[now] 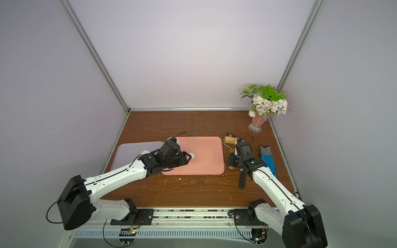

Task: Roll out the dumpling wrappers from the dough
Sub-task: Adjust the work surface at the center of the board.

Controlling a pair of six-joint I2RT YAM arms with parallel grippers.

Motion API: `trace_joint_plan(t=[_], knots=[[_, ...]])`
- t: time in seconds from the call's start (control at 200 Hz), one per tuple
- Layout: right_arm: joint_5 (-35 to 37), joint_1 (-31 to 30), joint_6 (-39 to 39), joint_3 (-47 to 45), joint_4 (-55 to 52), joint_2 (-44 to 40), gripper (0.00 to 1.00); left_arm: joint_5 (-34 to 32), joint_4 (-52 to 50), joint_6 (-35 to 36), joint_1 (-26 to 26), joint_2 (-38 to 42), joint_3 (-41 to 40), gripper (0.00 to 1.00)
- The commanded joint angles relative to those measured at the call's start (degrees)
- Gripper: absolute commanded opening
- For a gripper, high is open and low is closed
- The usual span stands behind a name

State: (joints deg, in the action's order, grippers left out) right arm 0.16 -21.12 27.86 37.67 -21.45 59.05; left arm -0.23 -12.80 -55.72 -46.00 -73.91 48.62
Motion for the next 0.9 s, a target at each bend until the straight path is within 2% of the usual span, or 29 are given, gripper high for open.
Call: trace_joint_plan(t=[0.0,0.165,0.37,0.595,0.891], knots=[[-2.90,-2.59,-0.67,1.59,5.06,-3.49,0.11,1.09,11.20,-0.58,0.43,2.89,-3.47,0.60],[-2.42,-8.71,2.02,2.57,8.60,-3.59,0.10,-2.79,23.32,-2.18,-2.12,4.44,-6.46,0.63],[1.31,-17.49,4.43,4.61,11.76,-0.93,0.10,-0.43,36.41,-3.52,-2.50,0.90,-8.10,0.64],[4.06,-23.77,6.43,6.16,13.56,1.10,0.10,0.76,38.64,-3.11,-3.48,-2.76,-6.70,0.63],[5.72,-27.65,7.56,7.72,14.62,2.39,0.10,0.91,40.28,-3.51,-4.01,-4.65,-5.89,0.54]])
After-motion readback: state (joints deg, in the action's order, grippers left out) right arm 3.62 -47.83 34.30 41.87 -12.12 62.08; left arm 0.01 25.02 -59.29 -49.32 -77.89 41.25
